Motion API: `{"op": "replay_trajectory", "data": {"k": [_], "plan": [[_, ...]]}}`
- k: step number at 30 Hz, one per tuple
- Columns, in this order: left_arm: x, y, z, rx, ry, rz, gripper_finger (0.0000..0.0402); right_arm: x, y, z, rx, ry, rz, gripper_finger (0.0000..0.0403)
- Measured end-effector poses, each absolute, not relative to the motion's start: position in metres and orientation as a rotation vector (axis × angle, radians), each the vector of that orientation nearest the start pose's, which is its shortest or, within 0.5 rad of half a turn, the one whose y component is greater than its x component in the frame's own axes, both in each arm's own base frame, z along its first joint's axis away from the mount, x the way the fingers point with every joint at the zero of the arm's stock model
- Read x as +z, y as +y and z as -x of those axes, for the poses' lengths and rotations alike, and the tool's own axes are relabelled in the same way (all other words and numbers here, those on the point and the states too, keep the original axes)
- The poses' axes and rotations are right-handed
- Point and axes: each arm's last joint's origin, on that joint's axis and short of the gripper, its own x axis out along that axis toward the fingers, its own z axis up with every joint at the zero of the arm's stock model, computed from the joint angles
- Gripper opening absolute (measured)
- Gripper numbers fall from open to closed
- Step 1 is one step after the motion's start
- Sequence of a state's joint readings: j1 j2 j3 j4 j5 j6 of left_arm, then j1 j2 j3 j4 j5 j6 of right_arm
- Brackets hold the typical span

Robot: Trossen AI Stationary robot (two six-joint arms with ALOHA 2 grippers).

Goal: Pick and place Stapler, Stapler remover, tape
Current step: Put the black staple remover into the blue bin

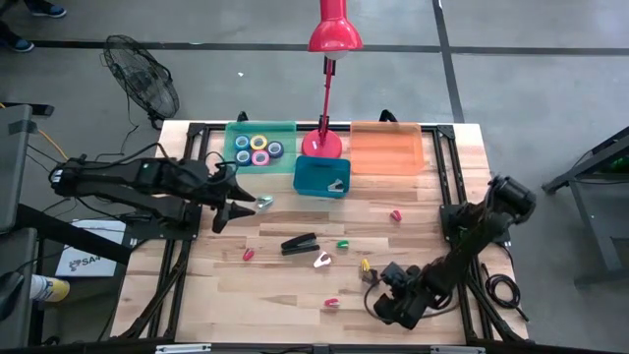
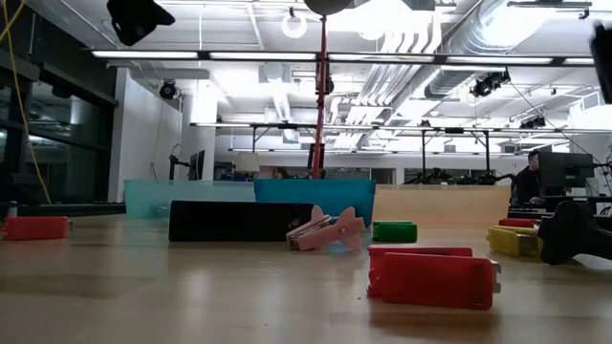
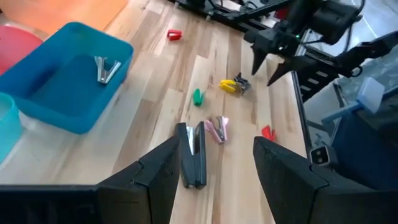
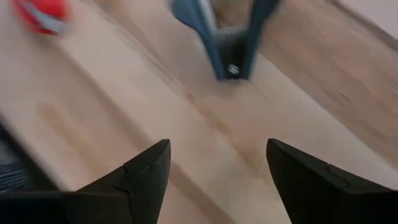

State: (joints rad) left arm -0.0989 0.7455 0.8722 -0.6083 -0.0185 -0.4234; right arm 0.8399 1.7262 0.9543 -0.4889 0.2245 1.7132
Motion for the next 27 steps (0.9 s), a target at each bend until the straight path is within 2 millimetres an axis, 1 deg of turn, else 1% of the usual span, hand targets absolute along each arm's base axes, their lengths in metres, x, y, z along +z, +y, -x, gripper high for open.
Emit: {"op": "replay_trajectory", "data": {"k": [3, 8, 11, 19, 27], "plan": [[0.328, -0.014, -0.146, 0.021, 0.489, 0.387, 0.0198, 0.134, 0.23, -0.209, -0.525, 1.141, -0.843, 0.0257], [0.329, -0.014, -0.145, 0.02, 0.489, 0.382, 0.0198, 0.124, 0.229, -0.211, -0.574, 1.126, -0.806, 0.0257], [0.328, -0.014, -0.145, 0.018, 0.495, 0.371, 0.0198, 0.123, 0.222, -0.214, -0.606, 1.105, -0.76, 0.0256], [0.325, -0.014, -0.144, 0.026, 0.526, 0.358, 0.0198, 0.123, 0.2, -0.229, -0.609, 1.138, -0.648, 0.0256], [0.324, -0.014, -0.143, 0.032, 0.541, 0.356, 0.0198, 0.121, 0.177, -0.244, -0.641, 1.133, -0.583, 0.0256]]}}
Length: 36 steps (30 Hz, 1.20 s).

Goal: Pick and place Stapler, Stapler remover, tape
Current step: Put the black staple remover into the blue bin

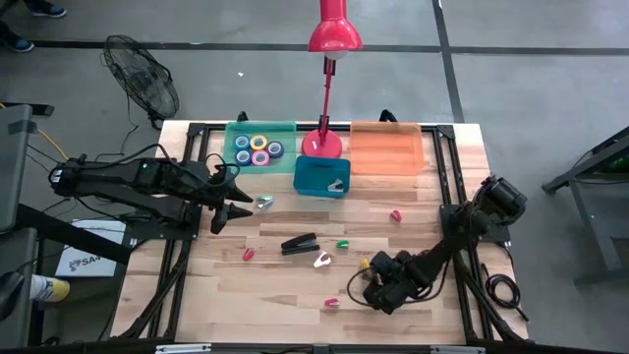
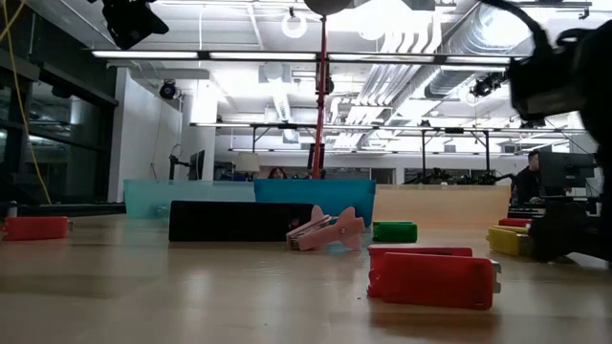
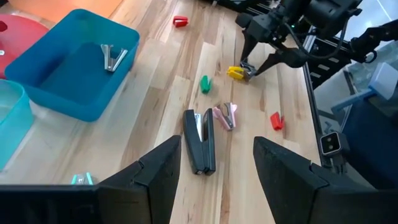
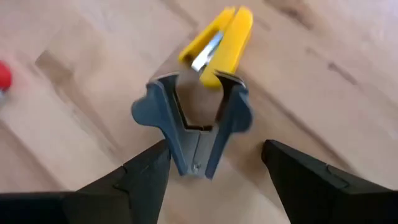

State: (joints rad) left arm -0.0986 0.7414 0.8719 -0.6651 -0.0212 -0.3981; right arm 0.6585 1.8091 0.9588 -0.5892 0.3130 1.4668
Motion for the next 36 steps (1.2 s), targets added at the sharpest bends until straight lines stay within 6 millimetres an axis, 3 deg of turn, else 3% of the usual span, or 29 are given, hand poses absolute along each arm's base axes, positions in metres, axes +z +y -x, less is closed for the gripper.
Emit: {"op": "replay_trajectory", "data": {"k": [8, 20, 25, 30, 36], "plan": [[0.322, -0.013, -0.142, 0.059, 0.563, 0.347, 0.0198, 0.121, 0.167, -0.251, -0.614, 1.182, -0.555, 0.0237], [0.322, -0.012, -0.142, 0.078, 0.559, 0.342, 0.0198, 0.12, 0.167, -0.251, -0.601, 1.19, -0.566, 0.0105], [0.322, -0.012, -0.142, 0.079, 0.558, 0.342, 0.0198, 0.123, 0.168, -0.251, -0.578, 1.182, -0.566, 0.0075], [0.322, -0.012, -0.142, 0.095, 0.554, 0.338, 0.0198, 0.138, 0.166, -0.249, -0.519, 1.173, -0.573, 0.0075], [0.322, -0.011, -0.142, 0.114, 0.549, 0.343, 0.0198, 0.181, 0.155, -0.246, -0.419, 1.083, -0.621, 0.0075]]}}
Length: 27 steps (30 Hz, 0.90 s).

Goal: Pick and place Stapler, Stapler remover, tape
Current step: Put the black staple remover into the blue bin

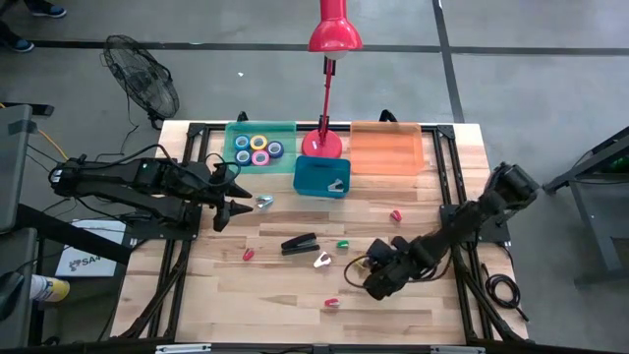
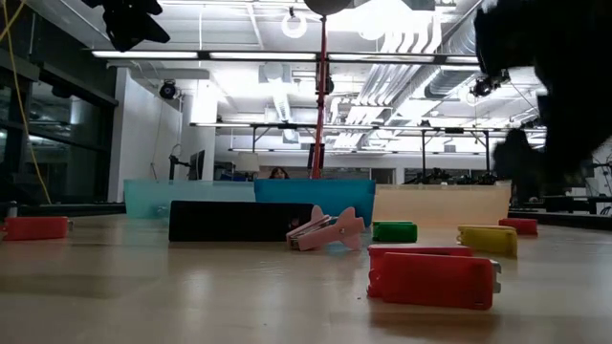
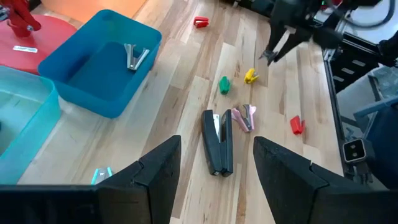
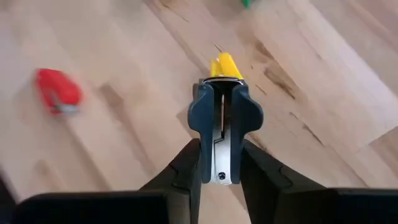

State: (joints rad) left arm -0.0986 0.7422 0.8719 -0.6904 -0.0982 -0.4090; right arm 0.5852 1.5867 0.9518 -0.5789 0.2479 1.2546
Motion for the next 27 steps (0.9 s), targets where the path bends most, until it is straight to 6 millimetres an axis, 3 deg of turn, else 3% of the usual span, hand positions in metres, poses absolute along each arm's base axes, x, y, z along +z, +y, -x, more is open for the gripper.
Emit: {"op": "replay_trajectory", "data": {"k": [4, 8, 17, 27], "plan": [[0.322, -0.011, -0.142, 0.129, 0.545, 0.349, 0.0198, 0.207, 0.129, -0.251, -0.387, 0.998, -0.631, 0.0075], [0.322, -0.01, -0.142, 0.147, 0.54, 0.355, 0.0198, 0.22, 0.095, -0.26, -0.389, 0.954, -0.587, 0.0075], [0.322, -0.009, -0.142, 0.221, 0.518, 0.412, 0.0198, 0.232, 0.008, -0.293, -0.282, 0.808, -0.5, 0.0075], [0.321, -0.006, -0.146, 0.339, 0.493, 0.462, 0.0198, 0.243, -0.074, -0.296, -0.302, 0.651, -0.324, 0.0075]]}}
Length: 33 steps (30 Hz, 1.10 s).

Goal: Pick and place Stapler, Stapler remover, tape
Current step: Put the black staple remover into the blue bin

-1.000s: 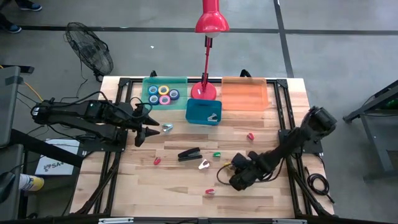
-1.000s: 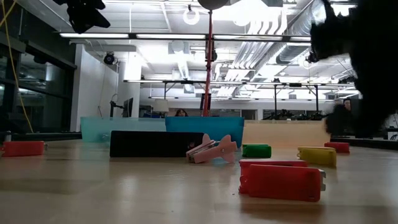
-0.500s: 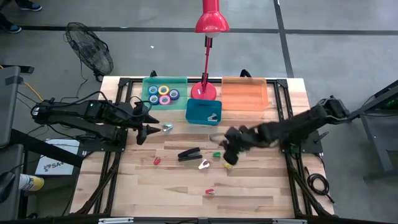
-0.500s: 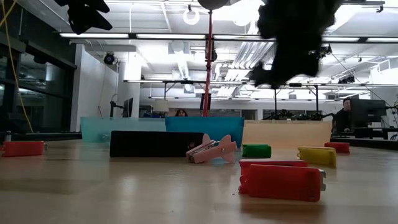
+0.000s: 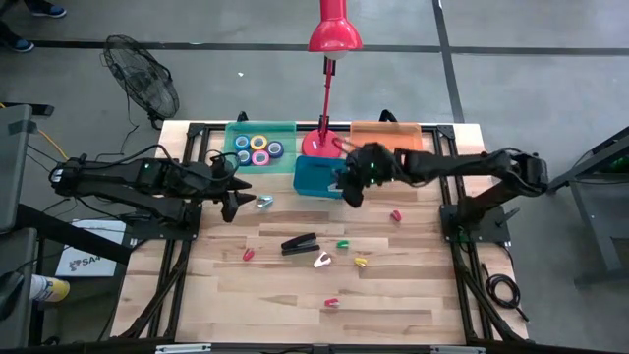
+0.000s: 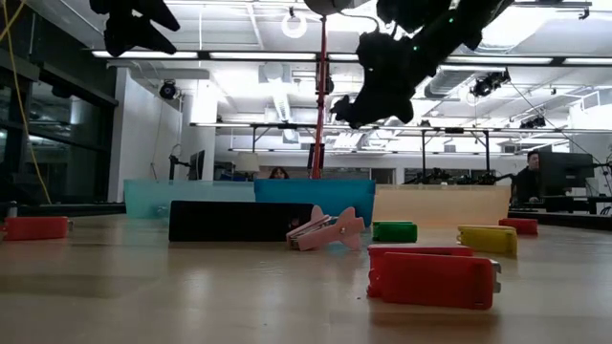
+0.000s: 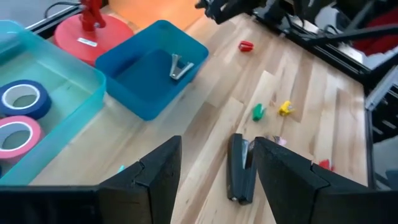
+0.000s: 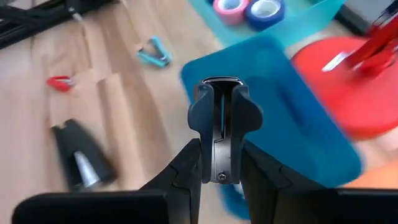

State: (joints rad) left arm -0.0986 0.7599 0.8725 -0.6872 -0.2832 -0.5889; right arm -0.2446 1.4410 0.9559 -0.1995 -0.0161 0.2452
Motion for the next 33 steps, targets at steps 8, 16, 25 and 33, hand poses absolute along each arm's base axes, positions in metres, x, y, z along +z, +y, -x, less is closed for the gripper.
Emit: {"op": "replay_trajectory", "data": {"k": [8, 16, 25, 33], "plan": [[0.315, -0.006, -0.157, 0.434, 0.496, 0.519, 0.0198, 0.215, -0.111, -0.298, -0.259, 0.745, -0.278, 0.0075], [0.305, -0.006, -0.17, 0.53, 0.513, 0.59, 0.0198, 0.192, -0.121, -0.309, -0.217, 0.768, -0.239, 0.0082], [0.295, -0.004, -0.183, 0.66, 0.507, 0.624, 0.0198, 0.182, -0.121, -0.312, -0.2, 0.798, -0.223, 0.0104], [0.286, -0.005, -0.194, 0.698, 0.545, 0.608, 0.0198, 0.182, -0.121, -0.312, -0.199, 0.797, -0.221, 0.0179]]}}
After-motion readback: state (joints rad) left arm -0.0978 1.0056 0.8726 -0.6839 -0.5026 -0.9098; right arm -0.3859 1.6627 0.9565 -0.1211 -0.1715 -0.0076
